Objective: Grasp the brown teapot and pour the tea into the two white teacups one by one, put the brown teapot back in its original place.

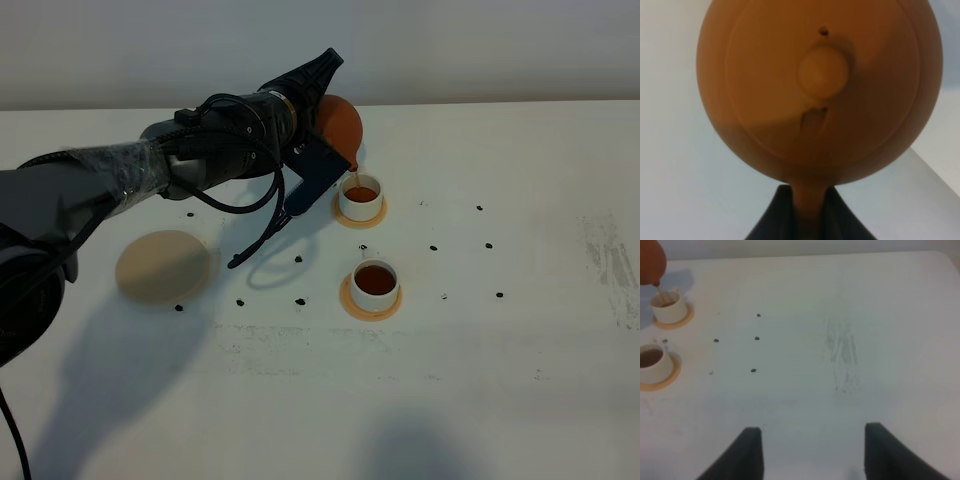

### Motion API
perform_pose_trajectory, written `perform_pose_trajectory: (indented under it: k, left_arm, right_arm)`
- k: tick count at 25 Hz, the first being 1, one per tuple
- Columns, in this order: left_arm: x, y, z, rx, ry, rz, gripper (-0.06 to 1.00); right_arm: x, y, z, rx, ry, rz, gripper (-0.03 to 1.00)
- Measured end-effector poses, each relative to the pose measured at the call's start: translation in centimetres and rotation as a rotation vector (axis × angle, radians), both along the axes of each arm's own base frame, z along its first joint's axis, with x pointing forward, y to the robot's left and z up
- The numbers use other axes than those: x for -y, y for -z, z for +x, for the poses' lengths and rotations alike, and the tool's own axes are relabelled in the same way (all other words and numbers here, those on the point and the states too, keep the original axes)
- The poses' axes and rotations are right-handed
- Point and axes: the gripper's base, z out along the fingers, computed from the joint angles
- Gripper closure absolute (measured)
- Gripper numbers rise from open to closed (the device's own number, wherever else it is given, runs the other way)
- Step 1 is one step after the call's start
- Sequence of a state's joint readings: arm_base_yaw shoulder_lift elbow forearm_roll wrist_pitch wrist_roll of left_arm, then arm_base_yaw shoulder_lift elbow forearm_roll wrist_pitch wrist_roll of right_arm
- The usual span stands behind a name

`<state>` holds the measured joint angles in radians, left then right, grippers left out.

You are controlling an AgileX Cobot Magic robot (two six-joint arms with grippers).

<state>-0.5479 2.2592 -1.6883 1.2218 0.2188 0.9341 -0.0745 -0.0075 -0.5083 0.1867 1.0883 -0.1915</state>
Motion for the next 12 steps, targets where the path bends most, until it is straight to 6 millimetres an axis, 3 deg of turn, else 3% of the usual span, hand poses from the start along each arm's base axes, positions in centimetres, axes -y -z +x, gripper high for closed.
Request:
perform_pose_trajectory:
  k: [12]
  left_arm:
    - [0.16, -0.10, 0.01, 0.021, 0.036, 0.022, 0.83]
  right_arm:
    - [0.00, 0.00, 0.00, 0.000, 0.000, 0.000, 0.53]
